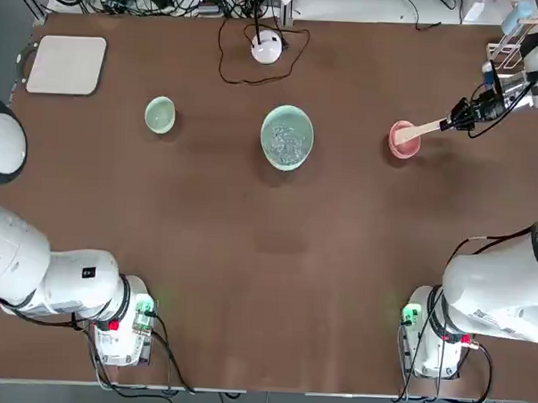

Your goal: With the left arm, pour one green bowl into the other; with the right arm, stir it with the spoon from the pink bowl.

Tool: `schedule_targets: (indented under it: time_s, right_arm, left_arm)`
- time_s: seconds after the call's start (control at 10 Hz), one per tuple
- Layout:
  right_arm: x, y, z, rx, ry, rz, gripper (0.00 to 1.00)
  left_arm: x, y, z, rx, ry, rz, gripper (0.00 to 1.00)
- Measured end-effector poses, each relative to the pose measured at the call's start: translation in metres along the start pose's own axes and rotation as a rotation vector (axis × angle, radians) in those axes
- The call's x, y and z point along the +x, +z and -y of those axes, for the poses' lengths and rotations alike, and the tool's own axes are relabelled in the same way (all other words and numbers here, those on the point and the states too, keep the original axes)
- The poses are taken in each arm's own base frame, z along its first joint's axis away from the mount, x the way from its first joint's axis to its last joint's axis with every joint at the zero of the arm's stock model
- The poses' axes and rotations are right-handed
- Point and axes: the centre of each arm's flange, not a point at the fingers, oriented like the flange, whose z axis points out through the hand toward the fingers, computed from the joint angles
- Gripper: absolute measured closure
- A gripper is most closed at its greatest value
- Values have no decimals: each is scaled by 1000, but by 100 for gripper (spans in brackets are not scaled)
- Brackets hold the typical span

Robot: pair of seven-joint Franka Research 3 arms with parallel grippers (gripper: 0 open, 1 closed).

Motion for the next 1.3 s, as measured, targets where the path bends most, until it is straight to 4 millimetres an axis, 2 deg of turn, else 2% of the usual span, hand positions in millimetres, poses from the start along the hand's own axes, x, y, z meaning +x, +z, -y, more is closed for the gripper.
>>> schedule_targets:
  time_s: [0.3,0.5,0.8,0.9,1.3]
  right_arm:
    - [1,3,-11,11,5,-2,92]
    - [3,5,-14,19,2,-8,87]
    - [5,5,-16,19,2,-10,73]
    - [6,4,-16,19,1,-11,66]
    - [11,7,-25,20,-1,-7,58]
  left_arm:
    - [0,0,0,0,0,0,0]
    - [0,0,1,0,-1,0,0]
    - [1,0,15,0,-26,0,0]
    - [1,0,18,0,-30,0,0]
    - [1,0,17,0,-28,1,0]
